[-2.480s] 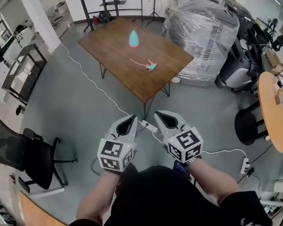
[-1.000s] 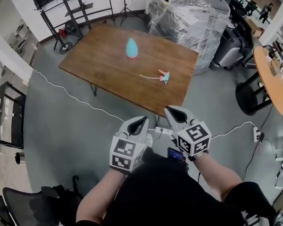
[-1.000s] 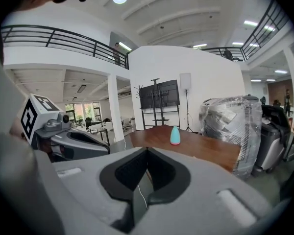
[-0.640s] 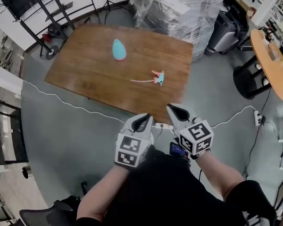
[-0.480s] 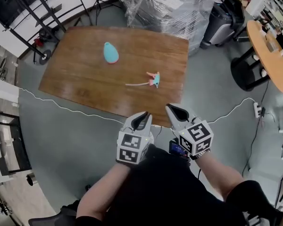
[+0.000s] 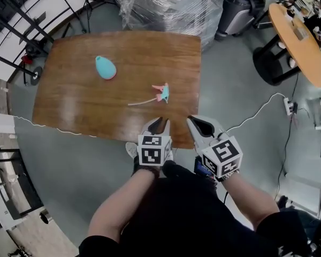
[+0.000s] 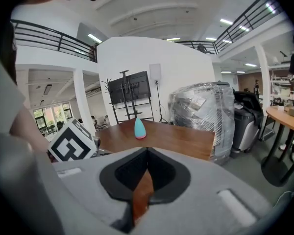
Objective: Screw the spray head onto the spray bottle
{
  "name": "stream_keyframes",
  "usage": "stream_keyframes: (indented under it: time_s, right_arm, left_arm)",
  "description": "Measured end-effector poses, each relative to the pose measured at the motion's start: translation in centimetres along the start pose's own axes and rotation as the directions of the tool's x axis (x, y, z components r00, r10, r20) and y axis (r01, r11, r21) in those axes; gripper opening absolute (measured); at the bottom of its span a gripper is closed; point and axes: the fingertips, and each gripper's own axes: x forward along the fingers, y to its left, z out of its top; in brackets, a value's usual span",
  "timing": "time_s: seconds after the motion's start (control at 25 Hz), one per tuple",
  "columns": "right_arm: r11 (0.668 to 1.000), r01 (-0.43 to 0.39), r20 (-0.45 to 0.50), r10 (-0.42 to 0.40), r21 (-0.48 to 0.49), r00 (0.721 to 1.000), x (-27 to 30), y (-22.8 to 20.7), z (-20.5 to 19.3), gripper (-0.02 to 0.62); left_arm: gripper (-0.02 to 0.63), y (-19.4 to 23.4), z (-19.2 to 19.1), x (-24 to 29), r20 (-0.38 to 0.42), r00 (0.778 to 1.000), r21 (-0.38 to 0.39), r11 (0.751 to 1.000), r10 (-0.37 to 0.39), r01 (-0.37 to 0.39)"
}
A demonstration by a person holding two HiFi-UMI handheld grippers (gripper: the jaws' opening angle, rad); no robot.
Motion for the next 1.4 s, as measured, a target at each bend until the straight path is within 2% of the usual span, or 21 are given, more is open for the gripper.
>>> stream_keyframes:
  time_s: [0.28, 0.6, 0.92, 1.12, 1.4]
  right_arm:
    - [0.996, 0.075, -0.003, -0.075, 0.042, 0.997, 0.3, -1.7, -0.6, -0.009]
    - [0.986, 0.144, -0.012, -0.143, 0.081, 0.990, 0.4, -2.7, -1.4, -0.009]
    - [0.974, 0.203, -0.019, -0.202, 0.097, 0.979, -0.1, -3.3, -1.4, -0.009]
    - [0.971, 0.213, -0.018, -0.213, 0.107, 0.977, 0.2, -3.6, -1.3, -0.009]
    - [0.972, 0.210, -0.019, -0.209, 0.102, 0.978, 1.1, -3.4, -0.8, -0.009]
  left_arm:
    - [0.126, 2.2, -1.3, 5.5, -0.112, 0.993, -0.021, 0.999, 0.022, -0.025]
    - [0.130, 4.0, -1.4, 9.9, -0.189, 0.980, -0.033, 0.997, 0.060, -0.067]
    - [0.112, 4.9, -1.5, 11.7, -0.222, 0.971, -0.006, 0.995, 0.092, -0.096]
    - [0.059, 5.7, -2.1, 12.4, -0.235, 0.965, 0.035, 0.993, 0.120, -0.115]
    - [0.035, 6.5, -1.7, 11.9, -0.243, 0.963, 0.050, 0.993, 0.118, -0.110]
